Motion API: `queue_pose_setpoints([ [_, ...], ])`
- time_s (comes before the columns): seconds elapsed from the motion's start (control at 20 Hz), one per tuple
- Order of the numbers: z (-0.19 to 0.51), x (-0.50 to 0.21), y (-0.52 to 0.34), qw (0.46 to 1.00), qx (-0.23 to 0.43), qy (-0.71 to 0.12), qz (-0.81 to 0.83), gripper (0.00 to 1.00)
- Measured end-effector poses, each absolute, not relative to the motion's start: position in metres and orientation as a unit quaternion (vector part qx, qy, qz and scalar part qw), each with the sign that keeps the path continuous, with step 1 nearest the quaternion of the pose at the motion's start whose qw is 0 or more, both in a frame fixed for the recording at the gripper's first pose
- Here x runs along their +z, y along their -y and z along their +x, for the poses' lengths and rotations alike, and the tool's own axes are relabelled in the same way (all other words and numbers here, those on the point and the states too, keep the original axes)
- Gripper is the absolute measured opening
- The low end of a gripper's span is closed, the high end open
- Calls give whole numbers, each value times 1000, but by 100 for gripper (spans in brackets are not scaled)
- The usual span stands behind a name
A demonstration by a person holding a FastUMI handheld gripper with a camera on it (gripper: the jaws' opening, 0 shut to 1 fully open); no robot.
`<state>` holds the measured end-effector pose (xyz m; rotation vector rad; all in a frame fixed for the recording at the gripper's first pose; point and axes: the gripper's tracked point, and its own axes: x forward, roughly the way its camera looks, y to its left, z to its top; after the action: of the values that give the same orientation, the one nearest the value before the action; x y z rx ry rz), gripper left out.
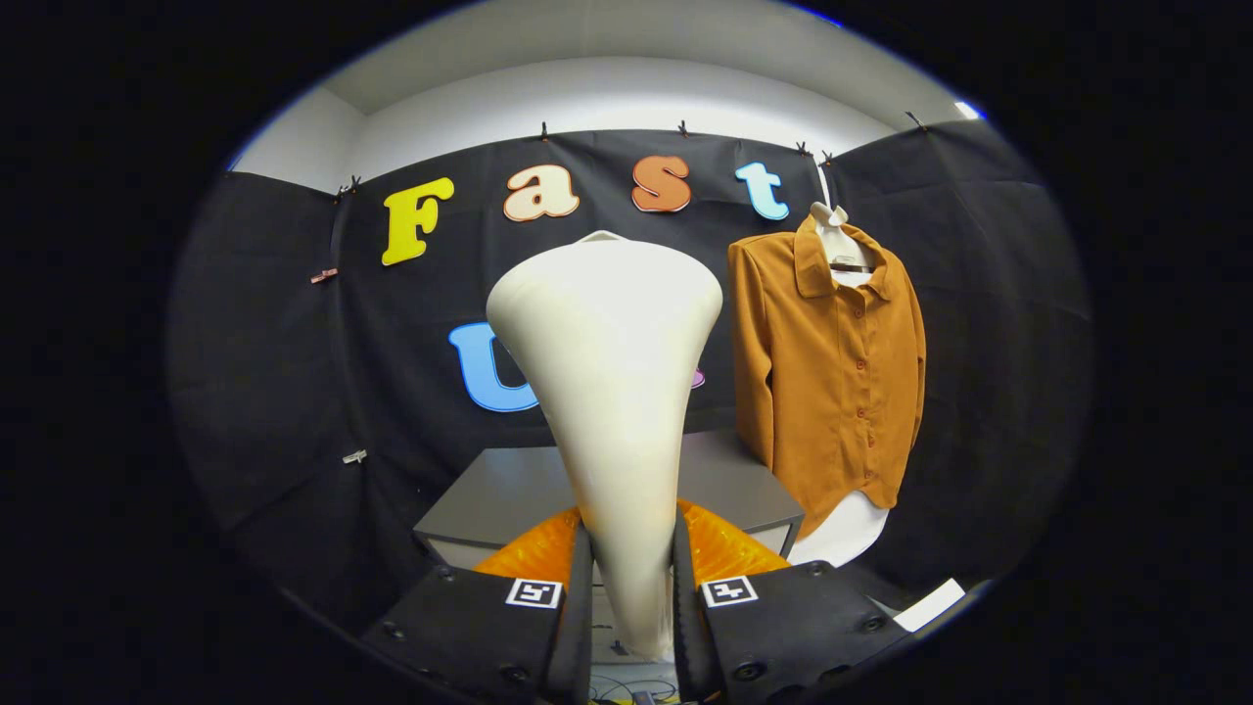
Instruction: Iron the clothes twice with a garment steamer, once on the left side and once on the right side.
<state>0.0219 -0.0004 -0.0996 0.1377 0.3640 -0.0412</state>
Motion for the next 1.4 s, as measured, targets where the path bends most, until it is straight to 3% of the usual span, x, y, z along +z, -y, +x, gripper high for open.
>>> queue_pose_setpoints([
  [1.4,27,-72,-12,984,-15,-166,62,37],
])
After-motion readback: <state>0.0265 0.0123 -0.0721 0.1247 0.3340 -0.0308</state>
